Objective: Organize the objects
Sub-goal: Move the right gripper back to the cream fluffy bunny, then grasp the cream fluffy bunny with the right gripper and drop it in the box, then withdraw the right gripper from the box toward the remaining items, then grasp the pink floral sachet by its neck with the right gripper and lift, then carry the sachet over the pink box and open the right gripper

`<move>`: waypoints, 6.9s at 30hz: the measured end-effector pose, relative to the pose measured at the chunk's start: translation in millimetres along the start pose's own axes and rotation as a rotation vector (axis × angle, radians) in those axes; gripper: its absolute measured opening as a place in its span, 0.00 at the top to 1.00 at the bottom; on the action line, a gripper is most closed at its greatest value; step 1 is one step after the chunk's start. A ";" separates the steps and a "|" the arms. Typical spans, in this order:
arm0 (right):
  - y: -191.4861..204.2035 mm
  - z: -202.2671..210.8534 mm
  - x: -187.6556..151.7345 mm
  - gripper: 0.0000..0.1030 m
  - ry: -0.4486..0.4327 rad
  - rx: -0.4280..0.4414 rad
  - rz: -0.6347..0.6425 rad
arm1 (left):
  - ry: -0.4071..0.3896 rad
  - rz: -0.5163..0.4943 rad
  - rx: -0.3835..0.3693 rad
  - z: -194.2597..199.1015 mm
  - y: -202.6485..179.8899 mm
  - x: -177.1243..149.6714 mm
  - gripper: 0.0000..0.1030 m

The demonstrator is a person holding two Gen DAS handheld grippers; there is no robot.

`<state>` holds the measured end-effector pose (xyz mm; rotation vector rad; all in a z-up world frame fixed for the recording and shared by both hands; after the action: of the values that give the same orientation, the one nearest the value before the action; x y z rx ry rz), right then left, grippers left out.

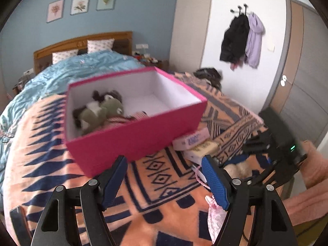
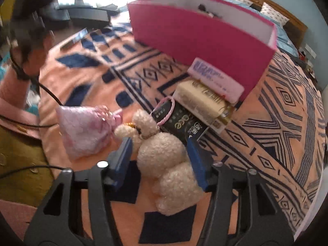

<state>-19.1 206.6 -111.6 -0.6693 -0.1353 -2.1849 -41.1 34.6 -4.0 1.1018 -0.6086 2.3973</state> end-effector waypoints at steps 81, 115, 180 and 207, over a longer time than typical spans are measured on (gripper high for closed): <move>-185.4 -33.5 218.7 0.49 -0.260 0.108 -0.579 | 0.259 0.183 0.029 -175.3 99.7 120.6 0.67; -90.3 67.5 81.8 0.41 -0.375 0.282 -0.464 | 0.036 0.095 -0.137 -32.3 14.4 50.2 0.40; -2.7 -19.0 24.6 0.58 -0.082 0.433 -0.477 | 0.247 0.245 -0.288 -66.0 -25.3 -107.9 0.53; -16.7 35.0 57.5 0.79 -0.303 0.299 -0.376 | 0.145 0.145 -0.286 -61.0 -29.1 -49.5 0.60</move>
<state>-46.6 188.8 -50.5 -0.8493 -0.7855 -2.3294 -32.1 82.0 -72.5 0.7802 -0.9727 2.3876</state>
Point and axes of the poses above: each gripper's, at about its wrist camera, not at the fingertips, and z roughly against the way its jaws point, y to its left, x to its top, the point moved 4 cm from there along -z, roughly the way its jaws point, and after that the axes turned 9 degrees about -x, right-handed, at the moved point
